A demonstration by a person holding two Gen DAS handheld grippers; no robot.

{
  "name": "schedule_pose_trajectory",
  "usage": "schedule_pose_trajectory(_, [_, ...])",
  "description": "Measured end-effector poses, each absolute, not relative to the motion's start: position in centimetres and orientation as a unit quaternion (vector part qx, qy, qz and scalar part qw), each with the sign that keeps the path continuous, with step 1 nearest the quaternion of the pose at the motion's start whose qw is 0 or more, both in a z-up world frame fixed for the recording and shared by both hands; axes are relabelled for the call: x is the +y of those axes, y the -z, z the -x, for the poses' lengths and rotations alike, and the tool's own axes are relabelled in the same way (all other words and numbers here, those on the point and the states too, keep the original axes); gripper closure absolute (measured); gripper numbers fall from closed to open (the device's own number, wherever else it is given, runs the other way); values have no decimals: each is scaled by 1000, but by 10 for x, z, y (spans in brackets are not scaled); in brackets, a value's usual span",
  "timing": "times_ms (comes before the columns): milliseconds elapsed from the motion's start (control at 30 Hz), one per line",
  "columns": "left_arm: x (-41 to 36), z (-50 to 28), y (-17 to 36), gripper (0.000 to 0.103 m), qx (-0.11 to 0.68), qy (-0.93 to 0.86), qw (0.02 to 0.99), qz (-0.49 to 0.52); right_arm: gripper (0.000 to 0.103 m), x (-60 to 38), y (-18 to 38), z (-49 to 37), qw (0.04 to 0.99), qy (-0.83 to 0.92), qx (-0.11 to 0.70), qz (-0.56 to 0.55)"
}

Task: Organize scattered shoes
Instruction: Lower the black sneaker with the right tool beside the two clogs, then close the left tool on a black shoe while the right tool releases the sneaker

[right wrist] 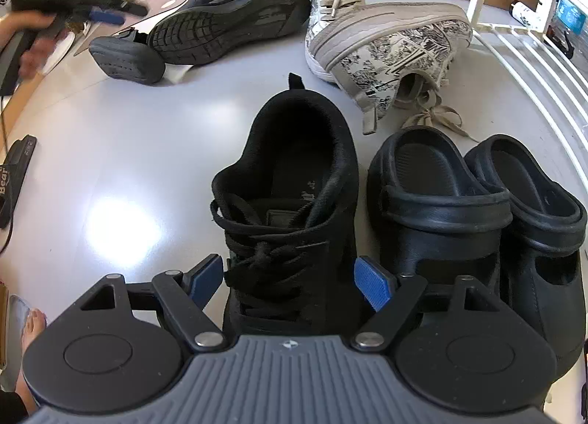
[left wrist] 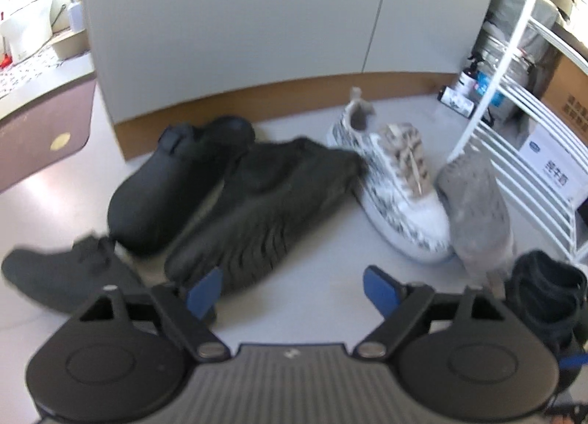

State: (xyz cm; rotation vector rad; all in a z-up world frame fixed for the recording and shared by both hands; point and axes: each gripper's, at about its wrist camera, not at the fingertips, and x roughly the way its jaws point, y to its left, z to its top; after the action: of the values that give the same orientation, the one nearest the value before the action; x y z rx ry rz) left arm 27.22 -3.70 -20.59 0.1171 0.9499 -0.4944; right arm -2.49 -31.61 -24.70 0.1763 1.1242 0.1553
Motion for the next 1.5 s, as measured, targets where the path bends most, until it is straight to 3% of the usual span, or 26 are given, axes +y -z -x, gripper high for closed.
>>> schedule_pose_trajectory(333, [-75,-349,212,15,490,212,843,-58,20,-324,249,26,840,-67,531,-90])
schedule_pose_trajectory(467, [-81,-358,210,15,462,228,853,-78,20,-329,249,27,840,-62,530,-95])
schedule_pose_trajectory(767, [-89,-392,242,15,495,226,832,-112,20,-332,251,27,841,-64,529,-94])
schedule_pose_trajectory(1167, [-79,-412,283,0,540,260,795,-96,20,-334,257,27,834,-64,541,-83])
schedule_pose_trajectory(1500, [-80,-416,294,0,523,268,804,-96,20,-340,268,31,826,-60,555,-78])
